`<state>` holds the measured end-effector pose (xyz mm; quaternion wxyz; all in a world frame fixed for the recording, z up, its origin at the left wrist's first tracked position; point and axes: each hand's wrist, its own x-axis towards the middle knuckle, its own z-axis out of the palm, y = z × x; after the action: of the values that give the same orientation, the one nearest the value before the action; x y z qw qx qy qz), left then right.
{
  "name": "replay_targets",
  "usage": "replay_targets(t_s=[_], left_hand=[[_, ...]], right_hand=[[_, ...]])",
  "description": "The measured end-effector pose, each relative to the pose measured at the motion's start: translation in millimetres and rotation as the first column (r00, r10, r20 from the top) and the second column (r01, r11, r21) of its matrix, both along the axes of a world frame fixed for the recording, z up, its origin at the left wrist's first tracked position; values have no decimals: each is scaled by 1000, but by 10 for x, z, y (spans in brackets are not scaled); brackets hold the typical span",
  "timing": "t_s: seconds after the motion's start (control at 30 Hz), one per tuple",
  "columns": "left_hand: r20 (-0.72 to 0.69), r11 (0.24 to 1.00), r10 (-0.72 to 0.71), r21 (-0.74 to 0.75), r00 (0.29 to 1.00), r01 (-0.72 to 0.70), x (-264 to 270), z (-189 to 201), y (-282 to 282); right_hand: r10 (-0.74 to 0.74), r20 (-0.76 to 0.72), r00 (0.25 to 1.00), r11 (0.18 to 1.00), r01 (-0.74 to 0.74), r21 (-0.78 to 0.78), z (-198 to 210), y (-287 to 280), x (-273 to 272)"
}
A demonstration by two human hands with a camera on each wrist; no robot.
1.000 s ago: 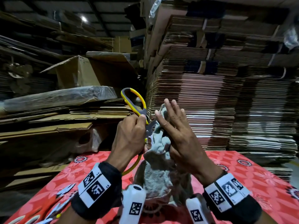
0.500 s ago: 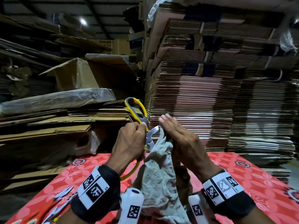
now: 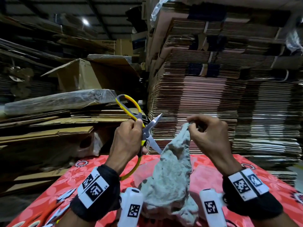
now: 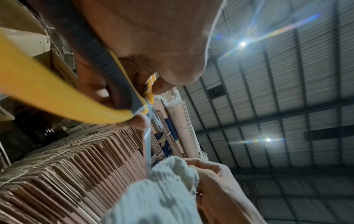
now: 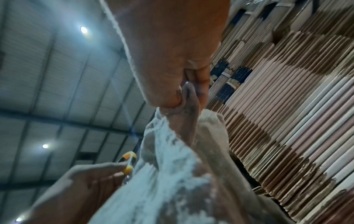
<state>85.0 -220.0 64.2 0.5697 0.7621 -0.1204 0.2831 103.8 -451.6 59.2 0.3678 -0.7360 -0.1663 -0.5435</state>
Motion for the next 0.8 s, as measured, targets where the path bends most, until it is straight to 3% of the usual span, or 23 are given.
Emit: replay_targets(t_s=[0.1, 0.27, 0.37, 0.53, 0.8], left_hand=[[-10, 999, -42, -15, 999, 42, 23, -19, -20], [-15, 996, -94, -9, 995, 94, -23, -22, -71], [43, 996, -34, 85, 998, 30, -36, -27, -116], [74, 988, -18, 154, 997, 7, -81, -27, -140], [151, 962, -65, 271, 986, 22, -144, -92, -174]], right_hand=[[99, -67, 993, 989, -91, 113, 35, -16, -32], [293, -40, 955, 934, -278, 225, 29, 134, -116], [343, 7, 939, 921, -338, 194, -38, 357, -201], [221, 199, 955, 973, -202, -112, -221, 640, -319], [76, 210, 975, 997, -74, -17, -149, 333, -130]])
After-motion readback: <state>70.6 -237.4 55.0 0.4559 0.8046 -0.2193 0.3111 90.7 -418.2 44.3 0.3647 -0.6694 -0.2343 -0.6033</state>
